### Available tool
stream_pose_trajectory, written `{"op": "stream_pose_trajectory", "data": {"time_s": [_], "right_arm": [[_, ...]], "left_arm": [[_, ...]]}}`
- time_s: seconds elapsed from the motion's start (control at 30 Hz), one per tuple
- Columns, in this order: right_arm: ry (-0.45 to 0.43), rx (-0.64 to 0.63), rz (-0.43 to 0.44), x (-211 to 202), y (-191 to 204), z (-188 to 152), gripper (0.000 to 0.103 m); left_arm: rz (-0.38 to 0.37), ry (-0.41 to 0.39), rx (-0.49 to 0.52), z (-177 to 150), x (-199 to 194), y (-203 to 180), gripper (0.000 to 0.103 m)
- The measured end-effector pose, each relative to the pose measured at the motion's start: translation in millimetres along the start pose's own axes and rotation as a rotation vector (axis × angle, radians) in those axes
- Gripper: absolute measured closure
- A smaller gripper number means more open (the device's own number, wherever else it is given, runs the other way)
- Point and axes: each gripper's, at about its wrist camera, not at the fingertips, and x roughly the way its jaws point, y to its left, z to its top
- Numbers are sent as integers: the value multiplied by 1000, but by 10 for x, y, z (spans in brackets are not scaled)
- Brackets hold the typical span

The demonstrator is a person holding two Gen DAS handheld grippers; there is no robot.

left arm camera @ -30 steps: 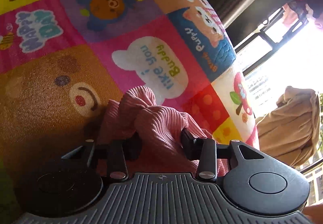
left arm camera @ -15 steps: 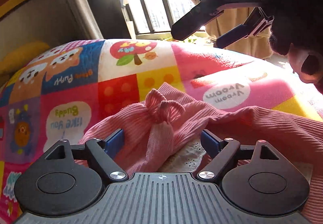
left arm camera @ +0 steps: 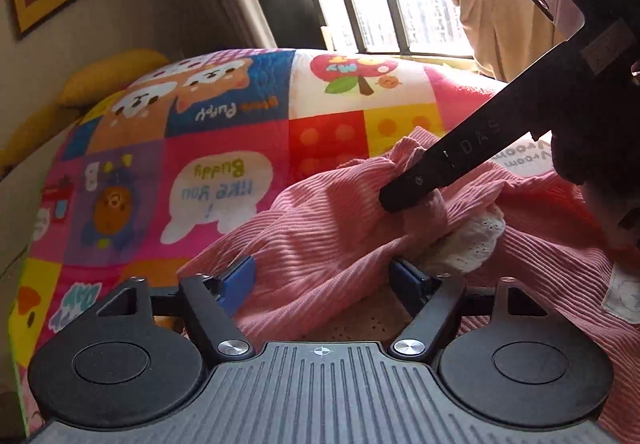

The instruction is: Fold clothes

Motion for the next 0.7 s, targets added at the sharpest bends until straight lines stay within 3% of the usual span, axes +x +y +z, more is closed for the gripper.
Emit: {"op": "stream_pose_trajectory", "data": {"time_s": [0.03, 0.07, 0.13, 0.27, 0.33, 0.4, 0.47, 0.53, 0.57, 0.63, 0.7], "right_arm": [[-3, -17, 5, -14, 32, 9, 80], [-11, -36, 5, -54, 69, 38, 82], [-42, -70, -14, -169, 107, 112, 83], [-118, -138, -79, -427, 135, 275, 83], [-120, -184, -164, -414, 85, 281, 83], [-86, -186, -210, -331, -12, 226, 83], [-27, -169, -234, -216, -136, 98, 83], [10, -158, -238, -152, -211, -35, 83], [22, -155, -239, -132, -241, -88, 83], [20, -148, -230, -153, -283, -131, 83], [-5, -126, -199, -239, -314, -106, 77]], "left_arm": [[3, 1, -3, 14, 27, 20, 55], [5, 2, -6, 29, 55, 39, 63], [-16, -12, -24, 118, 79, 65, 90], [-68, -84, -62, 357, 55, 18, 92], [-101, -91, -52, 405, 83, -59, 91], [-171, -63, -39, 385, 117, -156, 83], [-254, -29, -43, 339, 49, -197, 61], [-310, -34, -71, 327, -62, -120, 30], [-320, -40, -91, 339, -113, -31, 26], [-290, -38, -153, 377, -177, 231, 17], [-209, -1, -243, 413, -133, 587, 16]]}}
